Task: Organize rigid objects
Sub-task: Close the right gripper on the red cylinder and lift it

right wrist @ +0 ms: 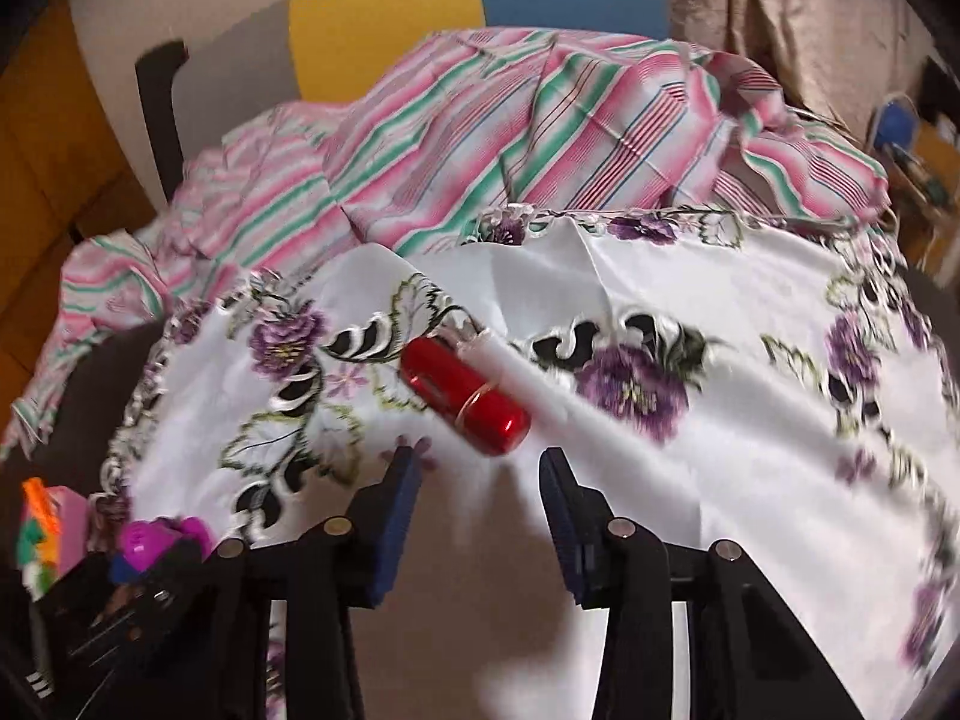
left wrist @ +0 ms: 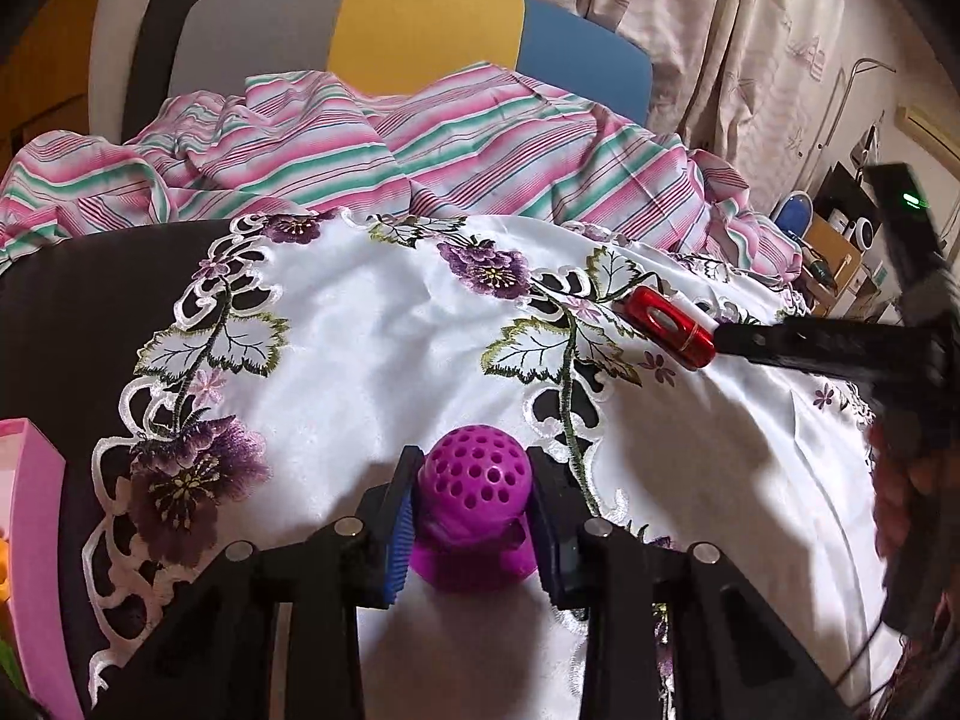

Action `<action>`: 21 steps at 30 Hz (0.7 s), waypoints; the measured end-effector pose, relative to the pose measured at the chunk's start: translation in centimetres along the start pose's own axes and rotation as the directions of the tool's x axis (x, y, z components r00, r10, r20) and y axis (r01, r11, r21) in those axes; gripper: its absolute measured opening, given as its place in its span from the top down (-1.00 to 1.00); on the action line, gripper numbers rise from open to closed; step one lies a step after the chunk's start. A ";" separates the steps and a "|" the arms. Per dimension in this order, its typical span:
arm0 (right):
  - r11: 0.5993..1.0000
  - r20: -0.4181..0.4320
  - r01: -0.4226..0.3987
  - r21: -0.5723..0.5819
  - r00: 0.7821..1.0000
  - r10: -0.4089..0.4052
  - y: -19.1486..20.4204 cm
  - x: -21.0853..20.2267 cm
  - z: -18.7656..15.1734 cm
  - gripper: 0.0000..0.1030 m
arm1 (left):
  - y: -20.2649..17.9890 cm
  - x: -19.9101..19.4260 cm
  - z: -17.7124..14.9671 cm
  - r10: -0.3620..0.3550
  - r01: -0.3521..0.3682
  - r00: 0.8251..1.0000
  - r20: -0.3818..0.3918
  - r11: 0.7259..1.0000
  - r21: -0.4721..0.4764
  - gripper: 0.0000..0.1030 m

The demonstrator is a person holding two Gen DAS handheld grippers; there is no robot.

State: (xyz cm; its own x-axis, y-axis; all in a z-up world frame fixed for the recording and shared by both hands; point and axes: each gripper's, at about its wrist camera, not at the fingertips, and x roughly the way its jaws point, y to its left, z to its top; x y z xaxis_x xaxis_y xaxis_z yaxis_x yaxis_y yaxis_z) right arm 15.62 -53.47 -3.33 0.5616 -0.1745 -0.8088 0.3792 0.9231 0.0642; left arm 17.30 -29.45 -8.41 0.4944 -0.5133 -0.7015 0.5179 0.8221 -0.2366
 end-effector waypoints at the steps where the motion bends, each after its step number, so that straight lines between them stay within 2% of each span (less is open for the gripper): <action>1: 1.000 -0.010 -0.004 0.005 1.000 0.004 -0.2 0.5 0.5 0.18 | -0.1 0.0 0.0 0.002 -0.002 1.000 0.002 1.000 0.003 0.37; 5: 0.999 -0.073 0.019 -0.046 0.997 -0.022 0.2 2.7 1.6 0.18 | 0.1 -0.1 -0.1 0.000 0.000 1.000 0.006 1.000 0.003 0.37; 8: 0.996 -0.116 0.015 -0.085 0.993 -0.025 1.1 4.0 1.9 0.25 | 0.4 -0.1 -0.2 -0.014 0.014 1.000 0.008 1.000 -0.010 0.37; 12: 0.993 -0.132 0.010 -0.115 0.991 -0.025 2.0 5.2 2.1 0.30 | 0.4 -0.1 -0.3 -0.016 0.016 1.000 0.010 1.000 -0.012 0.37; 17: 0.995 -0.134 -0.009 -0.100 0.991 -0.004 2.9 6.0 3.0 0.29 | 0.4 -0.2 -0.3 -0.018 0.018 1.000 0.011 1.000 -0.013 0.37; 21: 0.993 -0.154 0.015 -0.120 0.987 -0.034 3.7 6.6 3.6 0.30 | 0.5 -0.2 -0.3 -0.021 0.021 1.000 0.011 1.000 -0.019 0.37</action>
State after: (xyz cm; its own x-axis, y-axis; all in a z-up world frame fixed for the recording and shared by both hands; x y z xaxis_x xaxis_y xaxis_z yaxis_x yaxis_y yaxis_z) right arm 23.45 -52.44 -6.33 0.4285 -0.1509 -0.8909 0.2971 0.9547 -0.0188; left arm 17.30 -28.85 -8.61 0.4913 -0.5330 -0.6888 0.5145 0.8158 -0.2643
